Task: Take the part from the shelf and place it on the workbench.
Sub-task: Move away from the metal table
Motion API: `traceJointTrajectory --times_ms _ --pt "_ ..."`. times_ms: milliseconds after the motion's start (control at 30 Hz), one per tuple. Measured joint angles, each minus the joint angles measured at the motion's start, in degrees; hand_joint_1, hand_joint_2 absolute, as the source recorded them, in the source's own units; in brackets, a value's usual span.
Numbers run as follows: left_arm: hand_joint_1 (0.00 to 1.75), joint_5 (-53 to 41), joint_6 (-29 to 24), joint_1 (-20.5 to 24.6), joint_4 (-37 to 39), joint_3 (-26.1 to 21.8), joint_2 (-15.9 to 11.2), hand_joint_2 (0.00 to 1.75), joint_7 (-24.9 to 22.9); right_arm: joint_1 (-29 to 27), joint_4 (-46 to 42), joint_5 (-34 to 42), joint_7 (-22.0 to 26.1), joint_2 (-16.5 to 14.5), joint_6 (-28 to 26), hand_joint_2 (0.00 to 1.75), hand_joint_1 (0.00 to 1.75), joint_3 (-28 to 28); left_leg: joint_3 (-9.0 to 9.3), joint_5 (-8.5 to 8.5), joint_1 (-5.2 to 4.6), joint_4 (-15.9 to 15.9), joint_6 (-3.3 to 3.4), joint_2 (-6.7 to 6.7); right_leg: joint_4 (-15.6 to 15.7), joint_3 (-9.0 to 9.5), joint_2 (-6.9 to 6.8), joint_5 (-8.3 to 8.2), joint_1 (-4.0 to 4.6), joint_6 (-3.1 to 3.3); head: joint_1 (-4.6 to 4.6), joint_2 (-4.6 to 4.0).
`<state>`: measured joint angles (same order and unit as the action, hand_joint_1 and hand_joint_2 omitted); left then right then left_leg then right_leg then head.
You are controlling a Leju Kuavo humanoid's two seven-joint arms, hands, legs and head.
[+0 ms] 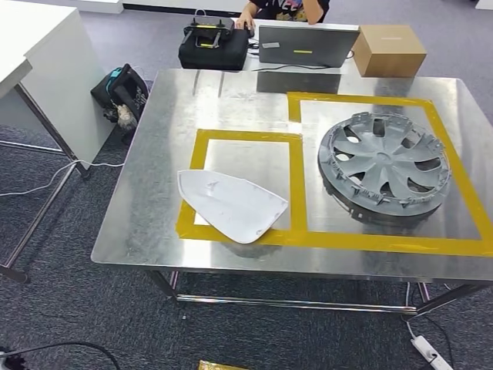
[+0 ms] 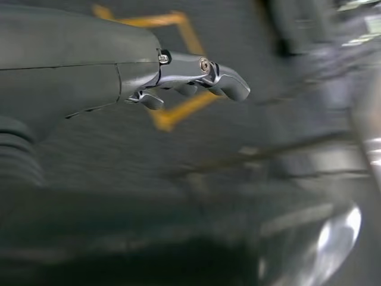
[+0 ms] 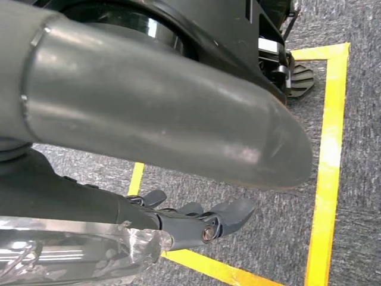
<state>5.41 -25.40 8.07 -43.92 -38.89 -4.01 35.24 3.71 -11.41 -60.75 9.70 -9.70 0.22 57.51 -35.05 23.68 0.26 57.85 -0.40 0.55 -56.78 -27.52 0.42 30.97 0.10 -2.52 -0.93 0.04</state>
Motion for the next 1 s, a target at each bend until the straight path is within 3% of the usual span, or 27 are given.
traceJointTrajectory --times_ms 200,333,433,600,733,1000 --pt "0.0 -3.7 -3.4 -0.2 15.2 -2.0 -2.2 1.75 -9.7 0.1 0.0 -0.5 -0.8 0.0 0.3 0.0 0.0 0.0 0.0 0.03 -0.04 0.0 -0.03 0.02 0.0 0.02 -0.04 0.04 -0.02 0.06 0.01 0.0" --pt "0.0 -10.1 -4.0 -1.7 22.2 -1.1 -2.3 0.0 -23.2 0.1 0.0 -1.0 -1.2 0.0 0.6 0.0 0.0 0.0 0.02 0.05 -0.06 0.0 -0.05 0.0 0.0 0.0 0.02 0.04 -0.04 0.06 -0.01 0.0" --pt "0.0 -14.6 -2.1 -3.4 25.8 0.8 -1.4 0.0 -32.0 0.1 0.0 -1.2 -1.3 0.0 0.8 0.0 0.0 0.0 0.02 0.06 -0.05 0.0 -0.06 0.01 0.0 -0.01 -0.01 0.05 -0.07 0.06 0.01 0.0" --pt "0.0 -18.7 4.2 -4.6 28.8 4.5 1.4 0.0 -38.9 0.1 0.0 -1.8 -1.6 0.0 1.0 0.0 0.0 0.0 0.02 0.06 -0.05 0.0 -0.06 0.02 0.0 0.0 -0.04 0.04 -0.07 0.06 0.0 0.0" --pt "0.0 -19.6 8.9 -4.8 29.9 6.8 3.3 0.0 -40.4 0.1 0.0 -2.4 -1.8 0.0 1.3 0.0 0.0 0.0 0.03 0.05 -0.04 0.0 -0.06 0.02 0.0 0.02 -0.03 0.04 -0.05 0.06 0.01 0.0" --pt "0.0 -19.3 9.9 -4.9 30.5 8.0 4.5 0.0 -40.4 0.1 0.0 -2.6 -1.9 0.0 1.4 0.0 0.0 0.0 0.03 0.05 -0.04 0.0 -0.06 0.02 0.0 0.02 -0.05 0.04 -0.05 0.06 0.01 0.0"
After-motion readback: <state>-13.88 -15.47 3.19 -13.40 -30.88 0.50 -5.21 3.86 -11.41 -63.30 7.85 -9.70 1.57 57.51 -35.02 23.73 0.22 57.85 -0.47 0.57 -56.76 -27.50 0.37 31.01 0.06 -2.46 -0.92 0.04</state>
